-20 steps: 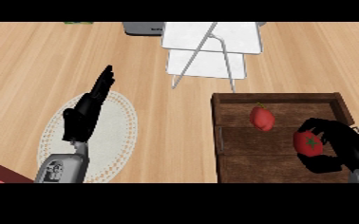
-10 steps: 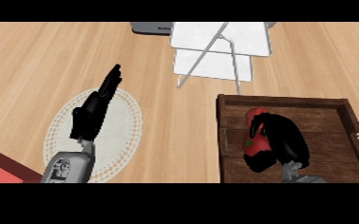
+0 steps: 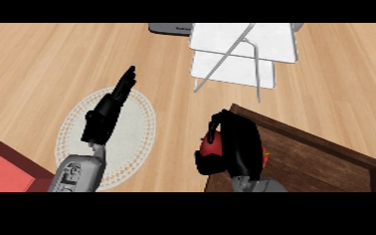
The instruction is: Pick the tomato from the tray and place it in the tiered shelf
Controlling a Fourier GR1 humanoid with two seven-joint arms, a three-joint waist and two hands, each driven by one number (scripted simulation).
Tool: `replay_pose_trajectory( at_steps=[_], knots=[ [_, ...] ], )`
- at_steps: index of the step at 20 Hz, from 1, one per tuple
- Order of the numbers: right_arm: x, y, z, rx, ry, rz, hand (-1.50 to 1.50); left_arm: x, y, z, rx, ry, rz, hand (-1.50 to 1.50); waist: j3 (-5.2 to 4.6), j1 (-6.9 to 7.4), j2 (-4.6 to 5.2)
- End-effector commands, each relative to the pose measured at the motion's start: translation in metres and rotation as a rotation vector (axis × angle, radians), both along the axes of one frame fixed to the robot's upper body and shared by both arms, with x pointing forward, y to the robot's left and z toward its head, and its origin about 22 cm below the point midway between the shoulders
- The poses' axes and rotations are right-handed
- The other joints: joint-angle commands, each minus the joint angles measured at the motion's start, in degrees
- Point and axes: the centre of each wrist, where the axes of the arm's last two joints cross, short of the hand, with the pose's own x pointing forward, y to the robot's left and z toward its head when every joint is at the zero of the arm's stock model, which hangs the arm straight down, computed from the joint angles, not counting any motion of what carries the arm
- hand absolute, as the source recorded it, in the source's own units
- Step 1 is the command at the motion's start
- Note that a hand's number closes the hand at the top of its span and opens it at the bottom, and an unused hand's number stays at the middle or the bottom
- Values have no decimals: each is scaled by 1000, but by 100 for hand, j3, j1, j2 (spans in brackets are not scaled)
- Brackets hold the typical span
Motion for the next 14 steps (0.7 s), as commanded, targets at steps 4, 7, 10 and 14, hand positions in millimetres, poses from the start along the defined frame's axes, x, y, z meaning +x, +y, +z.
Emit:
replay_pose_trajectory(
  at_steps=[4, 7, 10, 14],
  knots=[
    [-17, 61, 36, 167, -223, -55, 150, 2, -7, -5, -1, 19, 7, 0, -8, -22, -27],
    [-19, 73, 56, 182, -268, -95, 150, 0, -2, -4, 5, 11, 14, 0, -14, -84, -75],
    [-9, 79, 72, 111, -338, -161, 150, 4, 4, -4, 4, 11, 30, 0, -21, -231, -83],
    [-2, 87, 99, 77, -428, -219, 150, -1, 15, -11, -1, 19, 43, 0, -25, -224, -106]
  ],
)
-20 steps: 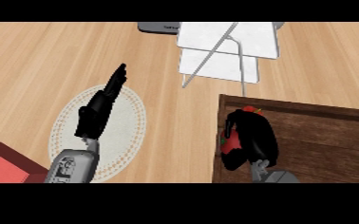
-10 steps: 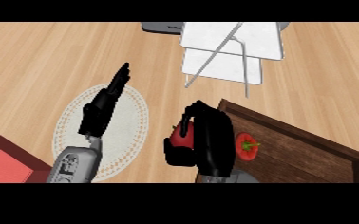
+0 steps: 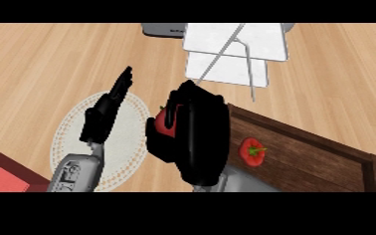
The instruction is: Pick the tomato from the tray and place it in the tiered shelf
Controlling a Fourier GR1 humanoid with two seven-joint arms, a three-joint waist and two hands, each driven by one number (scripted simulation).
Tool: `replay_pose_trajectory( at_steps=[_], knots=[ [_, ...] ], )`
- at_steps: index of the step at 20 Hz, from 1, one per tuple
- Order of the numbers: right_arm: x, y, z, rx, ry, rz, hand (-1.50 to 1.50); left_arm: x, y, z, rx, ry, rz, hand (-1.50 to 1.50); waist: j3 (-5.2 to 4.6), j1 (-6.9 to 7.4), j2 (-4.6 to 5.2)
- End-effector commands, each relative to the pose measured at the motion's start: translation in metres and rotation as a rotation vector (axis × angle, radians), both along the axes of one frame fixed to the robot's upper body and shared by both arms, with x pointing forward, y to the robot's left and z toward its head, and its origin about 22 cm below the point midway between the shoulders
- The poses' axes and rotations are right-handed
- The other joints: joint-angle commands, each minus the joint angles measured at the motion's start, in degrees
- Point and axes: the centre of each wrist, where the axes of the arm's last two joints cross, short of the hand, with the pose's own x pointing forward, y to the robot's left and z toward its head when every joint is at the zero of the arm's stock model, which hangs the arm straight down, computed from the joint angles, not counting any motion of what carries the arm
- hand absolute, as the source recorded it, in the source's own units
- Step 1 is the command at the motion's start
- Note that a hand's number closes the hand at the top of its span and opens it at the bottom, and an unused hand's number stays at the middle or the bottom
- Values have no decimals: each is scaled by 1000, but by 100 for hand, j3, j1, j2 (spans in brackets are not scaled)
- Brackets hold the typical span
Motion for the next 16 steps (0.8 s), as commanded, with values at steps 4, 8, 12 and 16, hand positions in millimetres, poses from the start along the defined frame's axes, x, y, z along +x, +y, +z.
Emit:
replay_pose_trajectory(
  at_steps=[4, 8, 12, 16],
  knots=[
    [14, 17, 52, 100, -67, -233, 150, 4, -7, 2, 17, -2, 0, 0, 3, -73, -9],
    [32, 20, 77, 37, -117, -323, 150, 6, -2, 9, -2, -3, 5, 0, 4, -80, -18],
    [41, 24, 102, 50, -153, -349, 150, -4, 7, -5, 4, -1, 6, 0, 2, -11, 6],
    [52, 26, 130, 43, -175, -407, 150, 4, 11, 1, 5, 8, 25, 0, 7, -111, 11]
  ],
)
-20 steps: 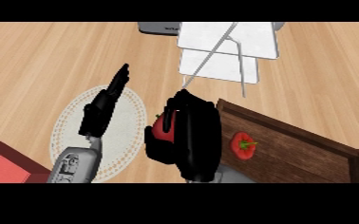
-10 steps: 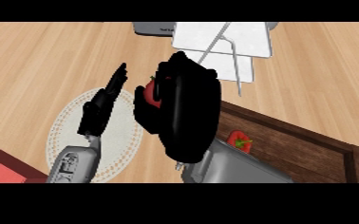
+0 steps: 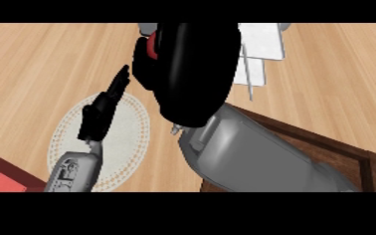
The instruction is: Pick the tomato from the tray and place it in the tiered shelf
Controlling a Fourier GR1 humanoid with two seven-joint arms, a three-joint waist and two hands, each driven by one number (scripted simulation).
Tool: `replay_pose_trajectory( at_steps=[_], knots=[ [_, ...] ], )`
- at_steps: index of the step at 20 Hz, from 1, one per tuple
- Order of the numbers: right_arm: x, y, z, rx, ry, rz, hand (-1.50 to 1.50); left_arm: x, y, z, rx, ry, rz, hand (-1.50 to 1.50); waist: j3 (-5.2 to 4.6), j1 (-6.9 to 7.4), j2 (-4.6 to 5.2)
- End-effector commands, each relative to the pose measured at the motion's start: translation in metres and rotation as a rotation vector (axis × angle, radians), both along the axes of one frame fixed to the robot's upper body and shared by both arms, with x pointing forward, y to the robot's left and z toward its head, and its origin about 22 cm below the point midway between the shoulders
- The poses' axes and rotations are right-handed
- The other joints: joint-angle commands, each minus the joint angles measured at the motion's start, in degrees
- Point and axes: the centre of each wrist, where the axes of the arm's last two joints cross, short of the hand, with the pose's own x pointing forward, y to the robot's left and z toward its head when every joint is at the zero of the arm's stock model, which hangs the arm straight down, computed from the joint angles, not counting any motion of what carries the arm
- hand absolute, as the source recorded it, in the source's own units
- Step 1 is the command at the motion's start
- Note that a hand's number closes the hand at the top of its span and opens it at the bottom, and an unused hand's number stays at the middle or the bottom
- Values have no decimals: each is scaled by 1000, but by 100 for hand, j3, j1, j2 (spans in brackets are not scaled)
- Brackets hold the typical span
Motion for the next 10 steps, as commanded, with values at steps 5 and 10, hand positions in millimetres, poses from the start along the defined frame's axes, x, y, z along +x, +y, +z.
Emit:
replay_pose_trajectory(
  at_steps=[5, 10],
  knots=[
    [12, 9, 32, 127, 47, -232, 150, -5, 0, -4, -4, -15, 17, 0, 14, -80, 15],
    [26, 20, 50, 89, 41, -282, 150, 2, 2, 0, -1, -26, 2, 0, 10, -50, 49]
  ],
)
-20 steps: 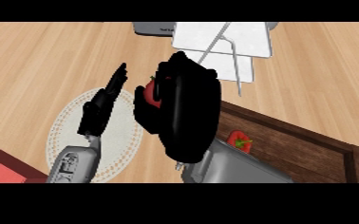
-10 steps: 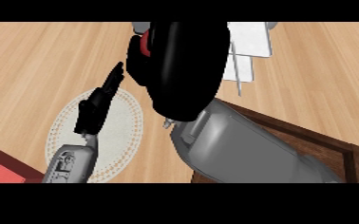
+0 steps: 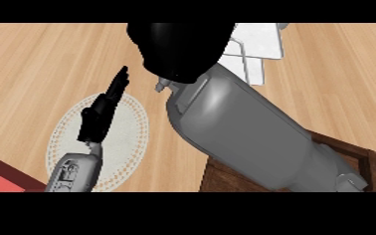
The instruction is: Pick the tomato from the tray and place it in the tiered shelf
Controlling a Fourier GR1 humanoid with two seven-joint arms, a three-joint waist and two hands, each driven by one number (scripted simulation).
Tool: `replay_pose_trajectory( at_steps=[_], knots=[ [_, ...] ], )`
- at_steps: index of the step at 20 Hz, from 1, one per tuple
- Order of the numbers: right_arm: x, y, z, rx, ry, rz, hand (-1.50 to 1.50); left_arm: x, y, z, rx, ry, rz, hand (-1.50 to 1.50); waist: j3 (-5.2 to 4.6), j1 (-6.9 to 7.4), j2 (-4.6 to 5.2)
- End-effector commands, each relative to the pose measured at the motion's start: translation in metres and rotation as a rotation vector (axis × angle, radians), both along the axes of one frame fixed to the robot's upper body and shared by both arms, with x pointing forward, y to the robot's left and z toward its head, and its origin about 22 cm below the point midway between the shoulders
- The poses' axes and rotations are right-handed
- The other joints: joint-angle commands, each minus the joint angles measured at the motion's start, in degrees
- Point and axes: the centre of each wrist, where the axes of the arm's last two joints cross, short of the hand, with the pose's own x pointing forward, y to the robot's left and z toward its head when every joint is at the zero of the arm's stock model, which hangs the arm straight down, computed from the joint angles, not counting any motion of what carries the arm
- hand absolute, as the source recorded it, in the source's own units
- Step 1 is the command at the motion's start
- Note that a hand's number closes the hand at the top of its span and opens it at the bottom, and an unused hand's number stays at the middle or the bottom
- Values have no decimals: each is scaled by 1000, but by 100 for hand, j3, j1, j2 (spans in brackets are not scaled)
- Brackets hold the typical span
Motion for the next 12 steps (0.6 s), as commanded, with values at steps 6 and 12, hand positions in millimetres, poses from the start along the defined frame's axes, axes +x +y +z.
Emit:
replay_pose_trajectory(
  at_steps=[6, 12],
  knots=[
    [26, 7, 17, 34, 60, -202, 150, -10, 0, -6, -9, 2, 3, 0, 10, -98, 25],
    [48, 11, -4, -31, 39, -246, 150, -4, -11, 1, 6, -2, 18, 0, 10, -67, 44]
  ],
)
